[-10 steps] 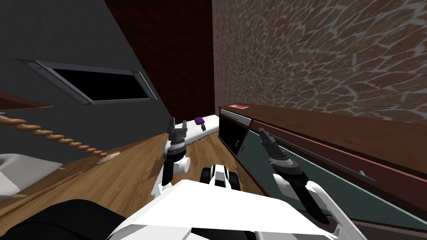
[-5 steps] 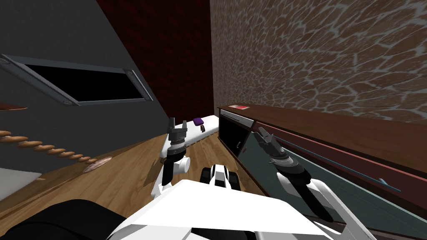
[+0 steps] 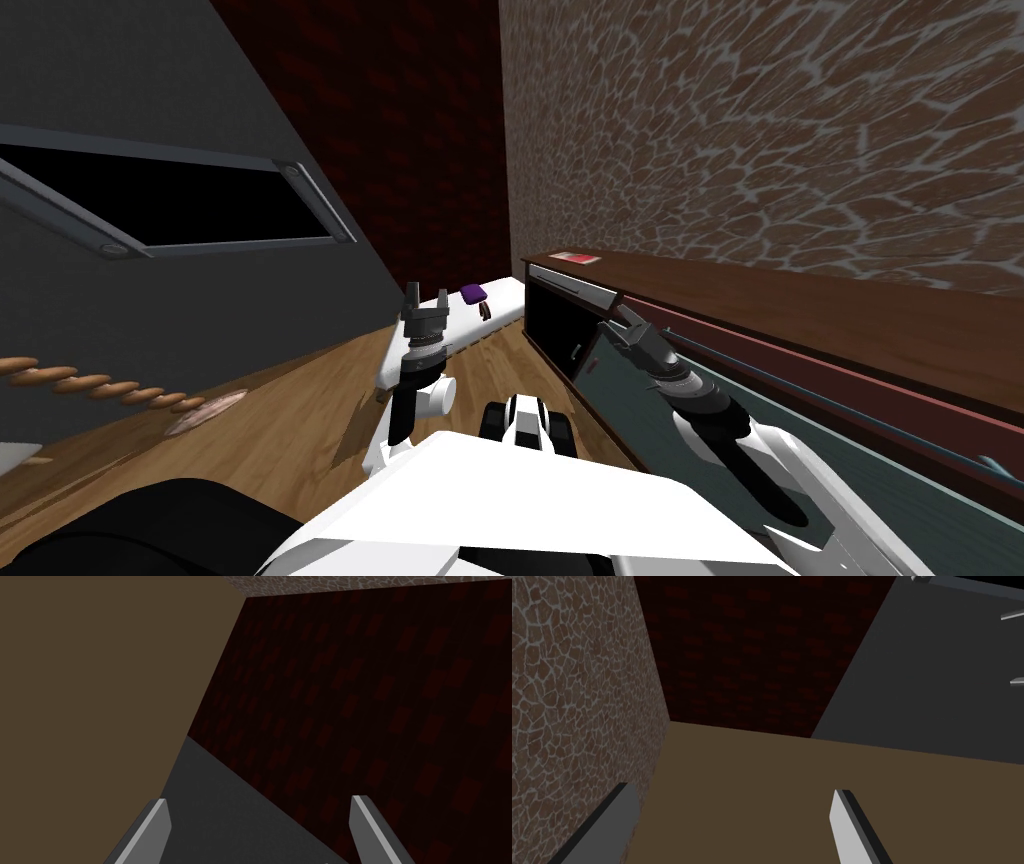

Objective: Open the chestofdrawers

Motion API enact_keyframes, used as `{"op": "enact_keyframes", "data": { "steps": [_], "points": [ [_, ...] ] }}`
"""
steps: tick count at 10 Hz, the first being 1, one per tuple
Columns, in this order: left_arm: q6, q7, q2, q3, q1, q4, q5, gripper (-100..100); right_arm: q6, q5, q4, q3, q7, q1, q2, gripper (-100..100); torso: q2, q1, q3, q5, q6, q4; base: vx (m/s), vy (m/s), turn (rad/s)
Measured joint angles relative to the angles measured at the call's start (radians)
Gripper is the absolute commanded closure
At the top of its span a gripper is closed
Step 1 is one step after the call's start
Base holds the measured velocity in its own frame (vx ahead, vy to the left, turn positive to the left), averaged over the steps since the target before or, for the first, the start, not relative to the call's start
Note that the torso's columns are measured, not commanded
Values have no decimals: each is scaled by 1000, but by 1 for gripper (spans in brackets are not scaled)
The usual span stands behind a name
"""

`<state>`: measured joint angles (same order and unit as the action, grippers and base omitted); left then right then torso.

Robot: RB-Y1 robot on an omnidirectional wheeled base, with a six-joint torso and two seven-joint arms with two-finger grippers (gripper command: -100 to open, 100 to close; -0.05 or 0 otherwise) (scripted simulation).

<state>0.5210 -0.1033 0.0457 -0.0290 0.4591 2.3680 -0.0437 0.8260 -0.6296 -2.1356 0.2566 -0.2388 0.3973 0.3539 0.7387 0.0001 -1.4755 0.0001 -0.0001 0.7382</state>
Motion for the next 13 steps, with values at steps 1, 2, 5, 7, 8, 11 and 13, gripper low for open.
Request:
{"op": "enact_keyframes", "data": {
  "steps": [1, 2, 5, 7, 8, 11, 13],
  "points": [
    [0, 0, 0, 0, 0, 0, 0, 0, 11, -31, 5, 10, -19, -7, 11, -100, -2, 0, -1, 0, 0, 0, 71, 56, -36],
    [0, 0, 0, 0, 0, 0, 0, 0, 20, -54, 8, 19, -31, -11, 18, -100, 0, -1, 0, 0, 0, 0, 71, 69, -77],
    [0, 0, 0, 0, 0, 0, 0, 0, 46, -140, 25, 49, -78, -35, 52, -100, -1, 0, 0, 0, 0, 0, 71, 57, -53],
    [0, 0, 0, 0, 0, 0, 0, 0, 67, -194, 38, 69, -111, -45, 71, -100, -2, 0, -1, 0, 0, 0, 84, 67, -57],
    [0, 0, 0, 0, 0, 0, 0, 0, 76, -220, 45, 75, -125, -51, 77, -100, -1, 0, -1, 0, 0, 0, 85, 82, -71],
    [0, 0, 0, 0, 0, 0, 0, 0, 98, -307, 60, 105, -170, -72, 114, -100, -1, 0, 0, 0, 0, 0, 72, 66, -55],
    [0, 0, 0, 0, 0, 0, 0, 0, 115, -361, 73, 125, -200, -84, 136, -100, -1, 0, -1, 0, 0, 0, 72, 65, -55]
  ]
}}
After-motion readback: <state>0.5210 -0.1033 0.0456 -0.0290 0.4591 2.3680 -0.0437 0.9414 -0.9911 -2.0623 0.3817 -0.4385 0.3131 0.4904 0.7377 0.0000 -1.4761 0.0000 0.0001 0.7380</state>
